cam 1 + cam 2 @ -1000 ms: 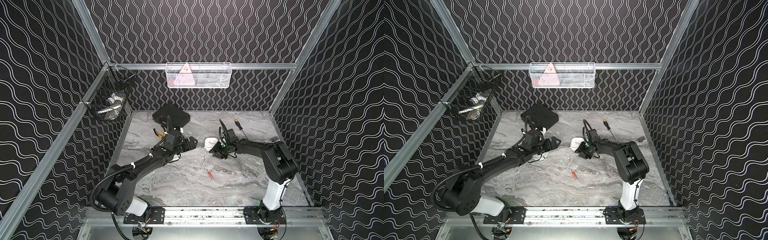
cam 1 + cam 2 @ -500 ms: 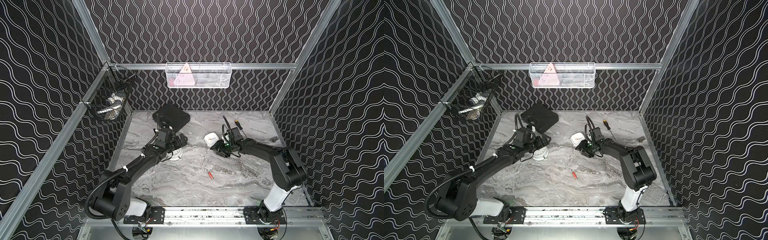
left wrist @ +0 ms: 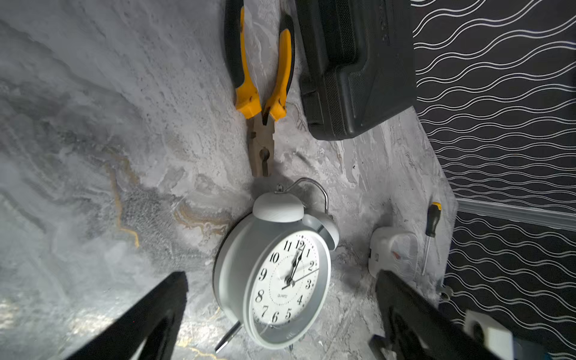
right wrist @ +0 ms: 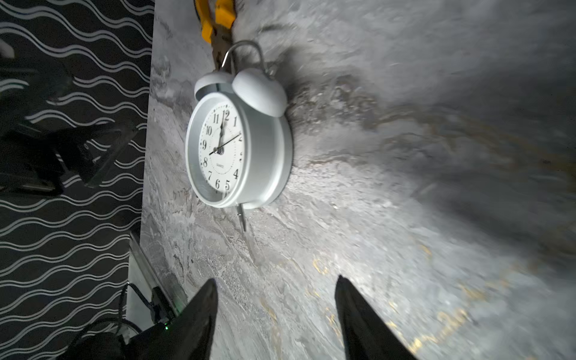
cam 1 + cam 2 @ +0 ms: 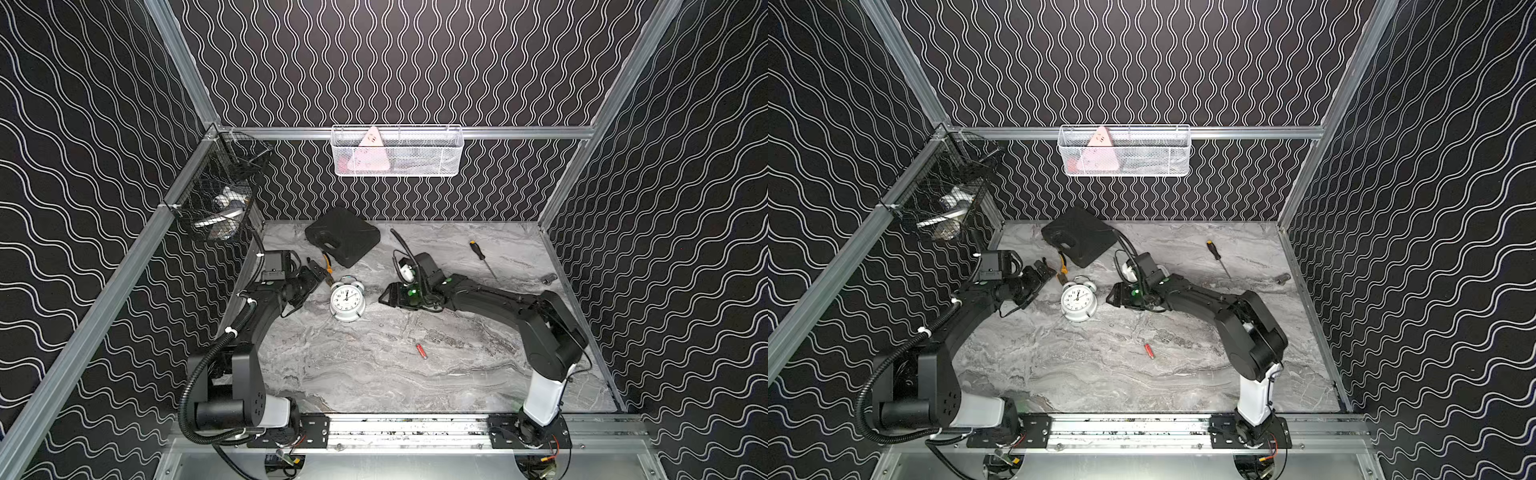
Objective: Insert the battery into the alarm
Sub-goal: Move the alarm to the center of the board, then adjust the alarm at the center of the board.
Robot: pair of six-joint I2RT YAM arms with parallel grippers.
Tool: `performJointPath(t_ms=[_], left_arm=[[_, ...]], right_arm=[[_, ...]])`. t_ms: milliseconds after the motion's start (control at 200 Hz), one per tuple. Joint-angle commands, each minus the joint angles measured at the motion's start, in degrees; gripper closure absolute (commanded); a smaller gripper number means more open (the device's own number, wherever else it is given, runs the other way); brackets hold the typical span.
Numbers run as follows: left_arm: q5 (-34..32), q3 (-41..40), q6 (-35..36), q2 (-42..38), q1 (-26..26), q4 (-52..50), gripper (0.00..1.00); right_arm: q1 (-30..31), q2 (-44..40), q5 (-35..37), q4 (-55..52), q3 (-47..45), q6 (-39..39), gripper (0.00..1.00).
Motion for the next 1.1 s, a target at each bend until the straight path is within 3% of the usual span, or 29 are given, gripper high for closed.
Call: performJointPath(t_ms=[0,315,906,1091], left_arm=[[4.0,-0.9,0.9,-1.0,1.6,-0.3,0.01],[5.6,-1.3,1.0,-0.2,2.1,0.4,0.01],[6.4,-1.7,1.4,0.2,2.1,1.1,0.01],[6.7,-1.8,2.3,0.3,2.1,0.6,0.01]], right_arm=[[1.8,4.2,1.7,-1.7,5.1,-2.2,0.38],[5.4,15.7,-0.3,-5.9,16.3,-3.1,0.47],[5.3,20.9,-4.4,-5.3,19.6,-2.0,0.76],[5.2,20.8,-4.2,-4.9,19.4,-2.9,0.94]])
